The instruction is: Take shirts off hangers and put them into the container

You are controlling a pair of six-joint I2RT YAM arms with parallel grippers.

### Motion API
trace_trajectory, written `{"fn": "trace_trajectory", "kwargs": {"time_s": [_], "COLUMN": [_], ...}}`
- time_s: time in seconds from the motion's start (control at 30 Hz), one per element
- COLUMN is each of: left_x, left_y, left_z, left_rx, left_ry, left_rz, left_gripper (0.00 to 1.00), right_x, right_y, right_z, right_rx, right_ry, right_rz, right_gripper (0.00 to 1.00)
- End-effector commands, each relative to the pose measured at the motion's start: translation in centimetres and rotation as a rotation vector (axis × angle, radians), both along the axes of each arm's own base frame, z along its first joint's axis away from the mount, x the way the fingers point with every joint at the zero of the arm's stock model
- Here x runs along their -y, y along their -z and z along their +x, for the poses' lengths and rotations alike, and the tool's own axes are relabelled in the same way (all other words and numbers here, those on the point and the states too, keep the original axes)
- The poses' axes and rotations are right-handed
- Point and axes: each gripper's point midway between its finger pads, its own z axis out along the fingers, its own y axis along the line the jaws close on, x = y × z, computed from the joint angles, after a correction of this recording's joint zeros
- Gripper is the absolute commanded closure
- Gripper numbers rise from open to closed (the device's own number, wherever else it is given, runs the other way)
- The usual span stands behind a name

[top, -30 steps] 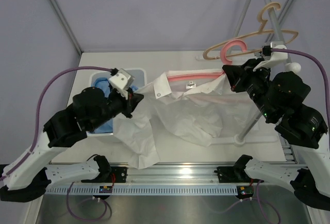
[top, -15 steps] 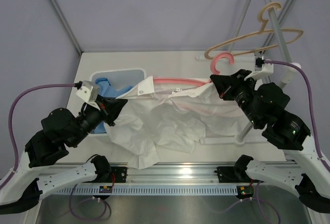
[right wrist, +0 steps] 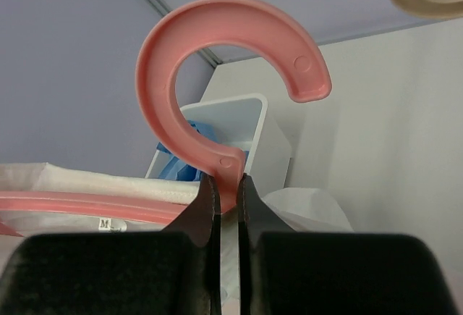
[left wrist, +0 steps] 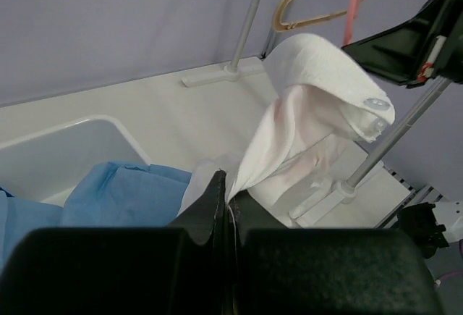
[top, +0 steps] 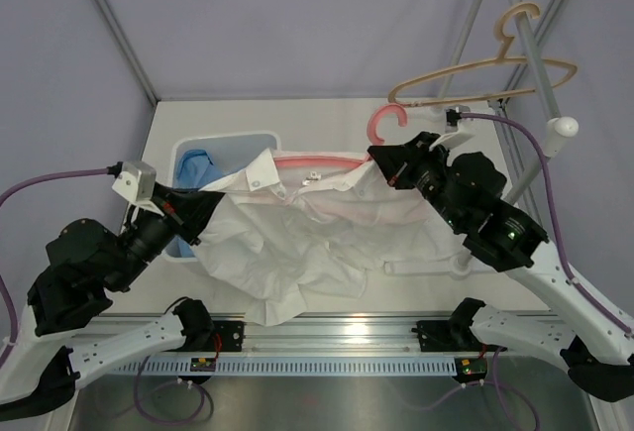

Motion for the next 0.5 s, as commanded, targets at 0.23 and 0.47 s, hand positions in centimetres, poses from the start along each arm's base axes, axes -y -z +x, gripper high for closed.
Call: {"fn": "trace_trajectory", "kwargs": {"time_s": [0.23,0.47], "left_x": [-3.4,-5.3], "left_y": [-11.4,-9.8], "left_z": [-1.1,-1.1], "left_rx": [0.203,0.182], "left_ry": [-0.053,-0.118], "left_rz": [-0.228,-0.212], "left_gripper": [1.00,1.00], "right_x": [-3.2,2.9], "right_y": [4.6,3.2], "right_z": [1.7,2.1], "right_rx": [-0.061,-0.024], "right_ry": [0.001,0.243], "right_rz": [-0.124,-0.191], "right_gripper": [1.00,1.00]}}
